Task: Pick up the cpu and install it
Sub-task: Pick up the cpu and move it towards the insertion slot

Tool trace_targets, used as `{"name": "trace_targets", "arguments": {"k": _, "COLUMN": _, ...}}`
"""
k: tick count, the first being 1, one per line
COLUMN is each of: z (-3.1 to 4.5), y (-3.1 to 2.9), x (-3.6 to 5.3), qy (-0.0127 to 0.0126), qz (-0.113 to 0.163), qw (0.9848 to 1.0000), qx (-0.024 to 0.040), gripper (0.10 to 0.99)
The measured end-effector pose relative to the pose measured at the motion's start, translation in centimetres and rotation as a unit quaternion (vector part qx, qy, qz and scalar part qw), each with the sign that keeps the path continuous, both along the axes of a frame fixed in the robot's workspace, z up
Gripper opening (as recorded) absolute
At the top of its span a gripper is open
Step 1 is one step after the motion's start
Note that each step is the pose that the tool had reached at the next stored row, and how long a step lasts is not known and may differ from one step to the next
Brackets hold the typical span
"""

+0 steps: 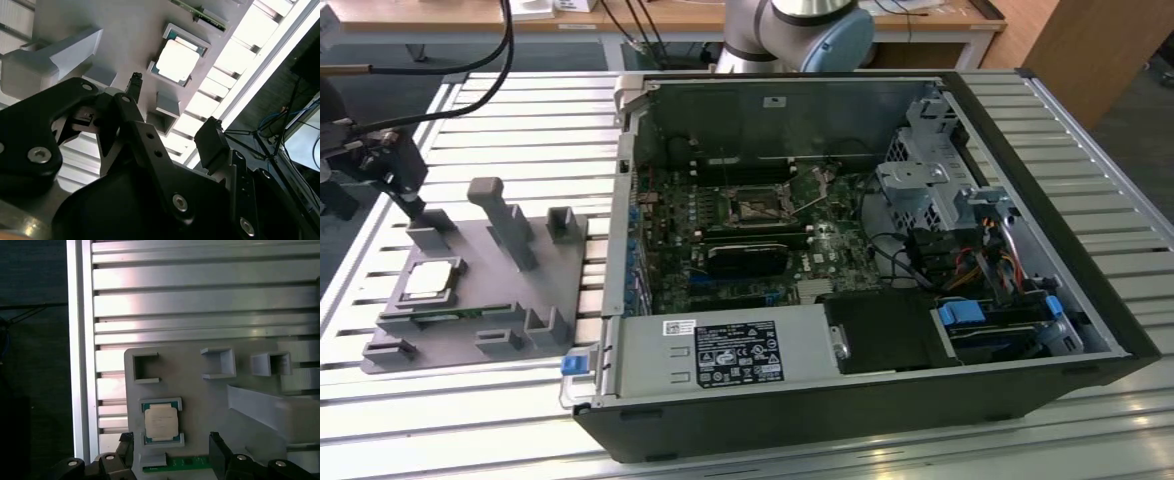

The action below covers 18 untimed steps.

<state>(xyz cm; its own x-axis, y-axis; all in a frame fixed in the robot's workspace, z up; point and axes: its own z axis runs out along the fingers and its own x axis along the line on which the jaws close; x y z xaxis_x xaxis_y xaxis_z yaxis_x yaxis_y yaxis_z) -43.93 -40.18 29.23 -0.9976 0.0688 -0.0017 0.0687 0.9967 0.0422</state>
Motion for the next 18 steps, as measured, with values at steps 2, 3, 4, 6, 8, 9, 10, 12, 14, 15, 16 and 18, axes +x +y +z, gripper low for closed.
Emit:
{"name": "trace_targets", "arguments": {"k": 2, "z": -0.23, "y": 0.0, "x": -0.2, "qy": -0.0001, "qz": 0.0, "qw": 1.0, "qx": 0.0001, "gripper": 0.702}}
{"name": "trace_targets", "arguments": {"k": 3, "z": -0.31, "y": 0.0, "x": -0.29, "qy": 0.0001, "qz": 0.0, "qw": 1.0, "qx": 0.0004, "gripper": 0.702}}
{"name": "trace_targets", "arguments": {"k": 4, "z": -0.4, "y": 0.0, "x": -0.38, "qy": 0.0, "qz": 0.0, "qw": 1.0, "qx": 0.001, "gripper": 0.702}}
{"name": "trace_targets", "arguments": {"k": 6, "z": -0.56, "y": 0.0, "x": -0.6, "qy": 0.0, "qz": 0.0, "qw": 1.0, "qx": 0.0023, "gripper": 0.702}}
{"name": "trace_targets", "arguments": {"k": 8, "z": -0.76, "y": -0.01, "x": -0.81, "qy": 0.0, "qz": 0.0, "qw": 1.0, "qx": 0.0044, "gripper": 0.702}}
{"name": "trace_targets", "arguments": {"k": 9, "z": -0.87, "y": -0.02, "x": -0.87, "qy": 0.0, "qz": 0.0, "qw": 1.0, "qx": 0.0057, "gripper": 0.702}}
{"name": "trace_targets", "arguments": {"k": 10, "z": -1.01, "y": -0.02, "x": -0.92, "qy": -0.0001, "qz": 0.0, "qw": 1.0, "qx": 0.007, "gripper": 0.702}}
{"name": "trace_targets", "arguments": {"k": 12, "z": -1.48, "y": -0.01, "x": -0.98, "qy": 0.0, "qz": 0.0, "qw": 1.0, "qx": 0.0082, "gripper": 0.702}}
{"name": "trace_targets", "arguments": {"k": 14, "z": -2.01, "y": -0.02, "x": -1.0, "qy": 0.0, "qz": 0.0, "qw": 1.0, "qx": 0.0086, "gripper": 0.702}}
{"name": "trace_targets", "arguments": {"k": 15, "z": -2.24, "y": -0.01, "x": -1.01, "qy": 0.0, "qz": 0.0, "qw": 1.0, "qx": 0.0086, "gripper": 0.702}}
{"name": "trace_targets", "arguments": {"k": 16, "z": -2.34, "y": -0.01, "x": -1.01, "qy": 0.0, "qz": 0.0, "qw": 1.0, "qx": 0.0086, "gripper": 0.702}}
{"name": "trace_targets", "arguments": {"k": 18, "z": -2.53, "y": -0.01, "x": -1.01, "qy": 0.0, "qz": 0.0, "qw": 1.0, "qx": 0.0086, "gripper": 0.702}}
